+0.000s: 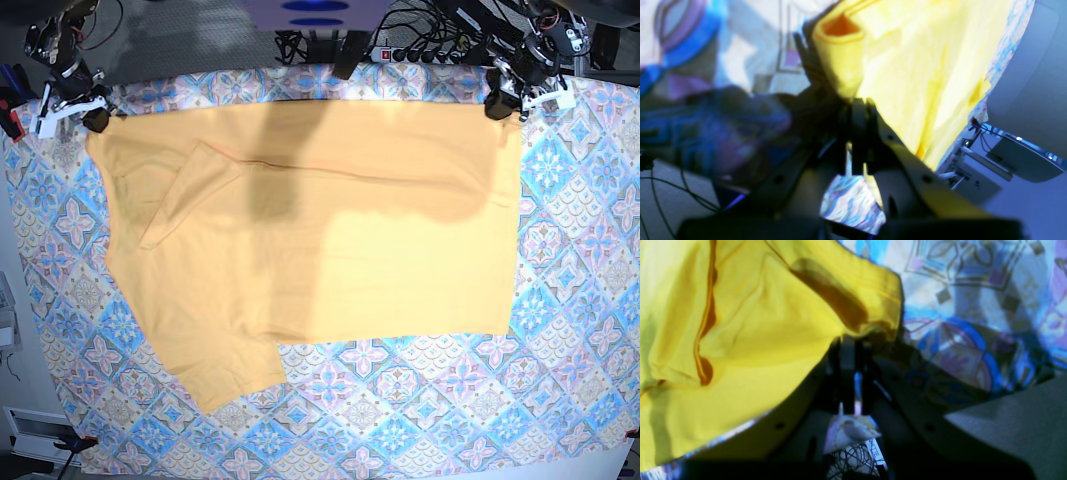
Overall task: Fold the T-shirt properly
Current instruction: 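Pull the shirt edge with both grippers toward the robot base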
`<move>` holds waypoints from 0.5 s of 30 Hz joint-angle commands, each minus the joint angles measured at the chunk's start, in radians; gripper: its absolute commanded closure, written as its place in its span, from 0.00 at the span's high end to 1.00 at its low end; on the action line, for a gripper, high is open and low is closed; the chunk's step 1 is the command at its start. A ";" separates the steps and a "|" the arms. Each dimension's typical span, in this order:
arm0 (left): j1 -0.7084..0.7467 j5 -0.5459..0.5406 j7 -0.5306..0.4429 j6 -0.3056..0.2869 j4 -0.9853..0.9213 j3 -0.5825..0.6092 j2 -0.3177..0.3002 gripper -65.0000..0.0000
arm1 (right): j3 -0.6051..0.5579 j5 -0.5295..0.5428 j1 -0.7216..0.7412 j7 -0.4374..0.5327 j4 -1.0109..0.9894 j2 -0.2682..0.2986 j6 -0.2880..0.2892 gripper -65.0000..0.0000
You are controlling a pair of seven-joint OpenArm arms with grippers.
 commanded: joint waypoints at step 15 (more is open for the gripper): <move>0.080 -0.057 -0.001 -0.008 0.016 -0.007 -0.016 0.00 | 0.011 0.012 -0.053 0.024 0.034 0.020 0.007 0.00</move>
